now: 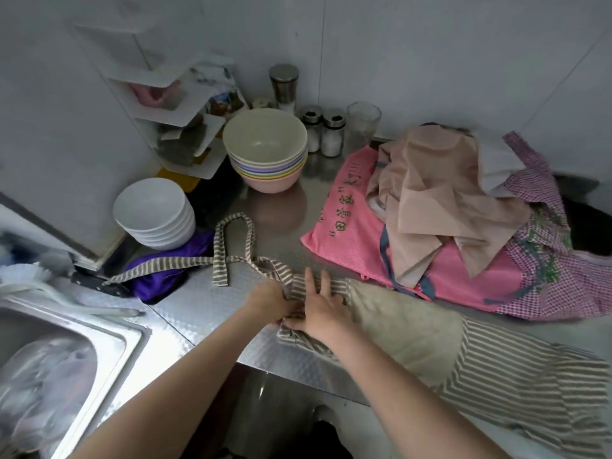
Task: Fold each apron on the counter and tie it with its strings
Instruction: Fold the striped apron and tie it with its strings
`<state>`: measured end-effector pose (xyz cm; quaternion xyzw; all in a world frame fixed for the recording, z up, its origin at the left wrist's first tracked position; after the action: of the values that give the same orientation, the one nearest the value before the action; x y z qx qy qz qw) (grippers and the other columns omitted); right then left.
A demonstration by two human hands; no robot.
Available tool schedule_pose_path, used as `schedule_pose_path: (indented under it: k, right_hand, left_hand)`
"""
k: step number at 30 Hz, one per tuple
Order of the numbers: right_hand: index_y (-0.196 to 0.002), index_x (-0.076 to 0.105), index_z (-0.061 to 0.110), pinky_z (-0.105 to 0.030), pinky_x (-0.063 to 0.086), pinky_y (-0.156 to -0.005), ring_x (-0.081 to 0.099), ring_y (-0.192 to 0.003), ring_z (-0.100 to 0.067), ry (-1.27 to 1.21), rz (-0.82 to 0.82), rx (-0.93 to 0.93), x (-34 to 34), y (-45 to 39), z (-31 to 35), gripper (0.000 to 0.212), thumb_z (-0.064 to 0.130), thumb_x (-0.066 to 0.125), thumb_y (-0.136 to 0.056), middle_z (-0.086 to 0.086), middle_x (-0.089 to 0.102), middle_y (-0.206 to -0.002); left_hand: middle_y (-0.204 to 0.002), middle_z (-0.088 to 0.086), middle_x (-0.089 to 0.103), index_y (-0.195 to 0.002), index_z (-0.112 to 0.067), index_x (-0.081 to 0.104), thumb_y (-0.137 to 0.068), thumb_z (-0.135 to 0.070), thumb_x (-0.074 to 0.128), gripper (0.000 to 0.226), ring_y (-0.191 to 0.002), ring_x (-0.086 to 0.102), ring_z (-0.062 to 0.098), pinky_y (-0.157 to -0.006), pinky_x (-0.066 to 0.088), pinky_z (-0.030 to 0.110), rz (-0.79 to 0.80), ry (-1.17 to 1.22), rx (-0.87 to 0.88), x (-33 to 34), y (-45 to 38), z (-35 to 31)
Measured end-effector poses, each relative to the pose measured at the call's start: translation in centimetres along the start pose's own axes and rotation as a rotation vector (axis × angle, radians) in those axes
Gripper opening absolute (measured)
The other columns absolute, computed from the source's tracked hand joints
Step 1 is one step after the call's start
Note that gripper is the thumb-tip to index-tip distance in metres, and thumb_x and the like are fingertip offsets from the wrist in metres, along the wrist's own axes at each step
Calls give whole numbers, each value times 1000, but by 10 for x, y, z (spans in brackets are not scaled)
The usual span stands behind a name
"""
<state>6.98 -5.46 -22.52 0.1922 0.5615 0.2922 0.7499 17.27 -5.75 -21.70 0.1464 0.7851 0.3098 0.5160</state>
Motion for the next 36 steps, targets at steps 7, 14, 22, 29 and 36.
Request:
schedule_pose_path:
  k: [7, 14, 22, 29, 36]
  right_hand:
    - [-147, 24, 11, -40, 55, -86, 51, -119, -35, -493, 10, 69, -24, -8, -17, 72, 20, 64, -87, -10, 13, -150]
    - [-137, 37, -4, -38, 55, -81, 61, -81, -27, -831, 102, 171, -27, 3, -19, 55, -7, 58, -87, -23, 48, -131]
    - [-107, 48, 6, -32, 58, -65, 66, -97, -36, -919, 238, 78, -57, 24, -11, 28, -7, 60, -85, -14, 50, -125]
    - [-137, 33, -1, -30, 55, -82, 65, -87, -31, -1437, -40, -140, -122, 18, -10, 51, -11, 49, -90, -25, 54, -123]
    - [-145, 28, 21, -30, 45, -94, 39, -131, -24, -1359, -368, -291, -190, 21, -41, 71, -15, 47, -87, -5, 26, -151]
  left_hand:
    - [-115, 17, 63, -111, 1, 61, -85, -27, 64, 38, -109, 59, 29, -89, 45, 34, -57, 73, 9, 1, -1, 0]
    - [-109, 12, 64, -113, -1, 57, -80, -21, 71, 40, -97, 63, 23, -77, 49, 27, -82, 148, 74, 1, 10, 0]
    - [-79, 0, 62, -110, -10, 56, -90, -20, 61, 23, -53, 56, 4, -49, 46, 13, 432, 440, 38, 11, 25, 7]
    - [-97, 10, 57, -117, -11, 48, -94, 0, 48, 25, -76, 61, 20, -65, 56, 25, 63, 807, 183, -92, 12, -35]
    - [-122, 17, 55, -132, -8, 35, -91, -14, 54, 45, -111, 56, 34, -97, 47, 46, -488, 873, 220, -165, -35, -74]
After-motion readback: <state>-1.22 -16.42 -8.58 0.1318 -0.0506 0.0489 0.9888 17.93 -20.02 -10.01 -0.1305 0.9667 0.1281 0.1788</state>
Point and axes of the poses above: each hand's wrist, its own y-axis away from the middle knuckle, its own x-axis out of the palm, z = x × y, the point moved 6 cm from there along -y, towards the middle knuckle
